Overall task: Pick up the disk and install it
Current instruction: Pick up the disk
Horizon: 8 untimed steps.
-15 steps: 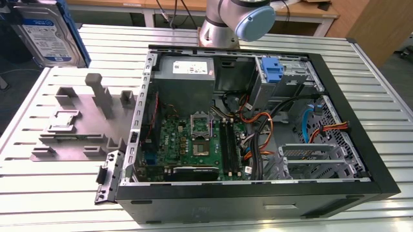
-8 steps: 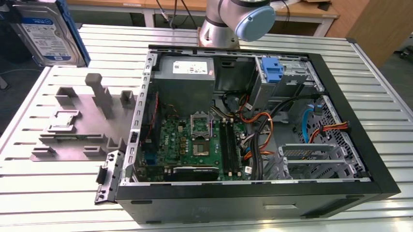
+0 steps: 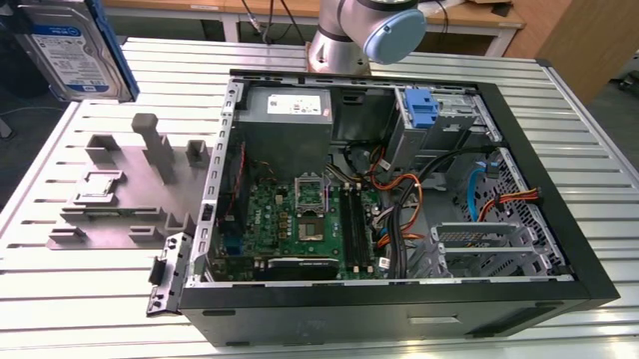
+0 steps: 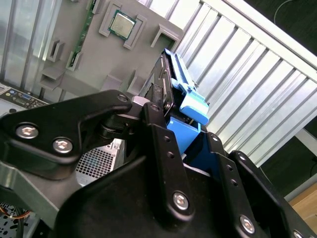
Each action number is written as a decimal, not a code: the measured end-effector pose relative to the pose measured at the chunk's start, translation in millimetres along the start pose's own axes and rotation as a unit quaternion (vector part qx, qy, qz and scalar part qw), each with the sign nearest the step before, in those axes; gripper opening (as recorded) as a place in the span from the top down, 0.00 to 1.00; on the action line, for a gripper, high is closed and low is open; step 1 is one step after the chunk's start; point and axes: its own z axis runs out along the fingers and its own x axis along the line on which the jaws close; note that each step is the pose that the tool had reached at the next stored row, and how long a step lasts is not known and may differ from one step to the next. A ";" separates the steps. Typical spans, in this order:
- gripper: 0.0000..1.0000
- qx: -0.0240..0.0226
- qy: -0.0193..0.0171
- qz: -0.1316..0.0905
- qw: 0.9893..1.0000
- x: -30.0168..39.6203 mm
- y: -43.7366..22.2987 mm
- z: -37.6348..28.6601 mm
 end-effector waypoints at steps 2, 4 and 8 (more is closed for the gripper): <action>0.63 0.000 0.000 0.000 1.000 0.0 0.0 -0.6; 0.63 0.000 0.000 0.000 1.000 0.0 0.0 -1.0; 0.63 0.000 0.000 0.000 1.000 0.1 0.0 -2.5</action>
